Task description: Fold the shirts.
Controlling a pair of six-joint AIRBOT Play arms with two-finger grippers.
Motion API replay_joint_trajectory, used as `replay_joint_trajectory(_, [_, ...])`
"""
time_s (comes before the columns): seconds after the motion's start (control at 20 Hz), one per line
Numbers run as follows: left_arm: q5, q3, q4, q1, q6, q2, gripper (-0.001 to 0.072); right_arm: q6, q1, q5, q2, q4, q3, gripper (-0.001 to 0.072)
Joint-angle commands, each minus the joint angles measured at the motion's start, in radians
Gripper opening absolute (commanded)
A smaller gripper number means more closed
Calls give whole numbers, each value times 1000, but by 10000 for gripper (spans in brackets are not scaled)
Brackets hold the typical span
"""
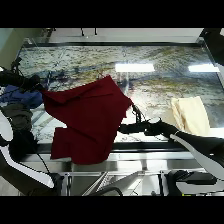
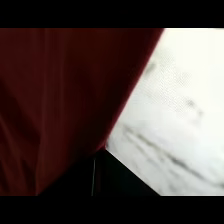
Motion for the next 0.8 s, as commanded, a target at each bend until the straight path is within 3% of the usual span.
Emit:
replay_joint_trajectory(0.0, [-3,0,0,3,-1,0,13,44,-106,29,35,-93,123,19])
replay_joint_trajectory(0.1, [-14,0,1,3,-2,0,13,227,-263,76,46,-341,247,19])
replay_joint_trajectory(0.15, [-27,0,0,2,-13,0,13,269,-345,88,42,-437,318,19])
replay_joint_trajectory(0.35, [-90,-26,2,-39,-51,11,13,272,-584,160,-80,-481,596,19])
replay_joint_trajectory(0.6, [-66,-393,3,-94,-37,120,13,235,-649,247,-251,-481,724,27])
replay_joint_trajectory(0.7, [-35,-491,3,-96,-26,141,14,234,-647,247,-259,-480,725,228])
replay_joint_trajectory(0.75, [-26,-509,3,-94,-23,146,14,233,-652,257,-252,-483,729,253])
